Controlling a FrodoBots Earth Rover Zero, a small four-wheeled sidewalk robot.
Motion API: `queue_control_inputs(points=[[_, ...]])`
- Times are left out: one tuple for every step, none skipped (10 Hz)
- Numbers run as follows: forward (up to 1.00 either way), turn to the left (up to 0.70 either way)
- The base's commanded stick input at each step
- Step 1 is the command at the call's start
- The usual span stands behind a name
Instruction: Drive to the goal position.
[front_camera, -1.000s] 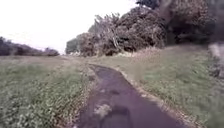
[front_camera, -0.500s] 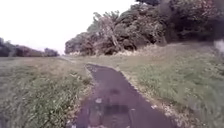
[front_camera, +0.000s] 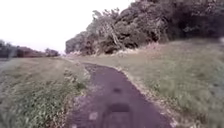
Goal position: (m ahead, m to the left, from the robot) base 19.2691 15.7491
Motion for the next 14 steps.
queue_control_inputs(points=[[1.00, 0.00], [1.00, 0.00], [1.00, 0.00], [1.00, 0.00], [1.00, 0.00], [1.00, 0.00], [1.00, 0.00], [1.00, 0.00], [1.00, 0.00], [1.00, 0.00], [1.00, 0.00], [1.00, 0.00], [1.00, 0.00], [1.00, 0.00]])
